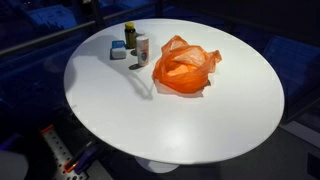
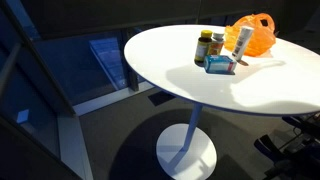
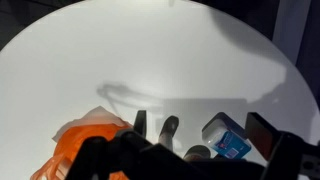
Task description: Pick up the tall white with black letters bottle from the table and put it in the plastic bag
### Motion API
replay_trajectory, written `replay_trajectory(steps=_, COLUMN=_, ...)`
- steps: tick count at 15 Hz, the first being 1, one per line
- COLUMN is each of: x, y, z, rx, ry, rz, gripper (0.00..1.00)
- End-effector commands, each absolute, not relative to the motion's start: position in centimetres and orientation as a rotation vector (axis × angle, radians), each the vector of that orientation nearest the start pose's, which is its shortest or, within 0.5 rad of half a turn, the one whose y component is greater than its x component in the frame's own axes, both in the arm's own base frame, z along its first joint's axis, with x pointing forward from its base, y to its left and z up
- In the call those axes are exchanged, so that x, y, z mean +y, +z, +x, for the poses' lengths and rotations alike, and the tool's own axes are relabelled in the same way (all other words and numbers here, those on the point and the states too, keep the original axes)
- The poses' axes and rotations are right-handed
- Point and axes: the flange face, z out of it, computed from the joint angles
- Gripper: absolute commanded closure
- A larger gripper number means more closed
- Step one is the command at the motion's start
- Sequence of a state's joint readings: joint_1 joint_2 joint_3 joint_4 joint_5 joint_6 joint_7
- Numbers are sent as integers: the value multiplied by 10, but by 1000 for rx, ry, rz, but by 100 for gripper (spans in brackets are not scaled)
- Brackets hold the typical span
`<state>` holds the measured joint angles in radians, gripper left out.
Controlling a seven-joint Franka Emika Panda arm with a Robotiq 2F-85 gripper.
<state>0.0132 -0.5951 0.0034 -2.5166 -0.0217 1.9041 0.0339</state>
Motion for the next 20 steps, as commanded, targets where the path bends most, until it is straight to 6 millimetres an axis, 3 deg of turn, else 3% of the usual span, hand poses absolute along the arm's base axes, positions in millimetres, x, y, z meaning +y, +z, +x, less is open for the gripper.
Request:
replay_trajectory(steps=1, x=5, y=479, z=366, rx=17, ry=28, rz=-3164, gripper=0)
replay_trajectory(steps=13, x=5, y=479, z=366, rx=17, ry=28, rz=-3164, gripper=0)
replay_trajectory(steps=20, x=11, y=495, z=393, rx=62, ry=6, rz=-3177, gripper=0)
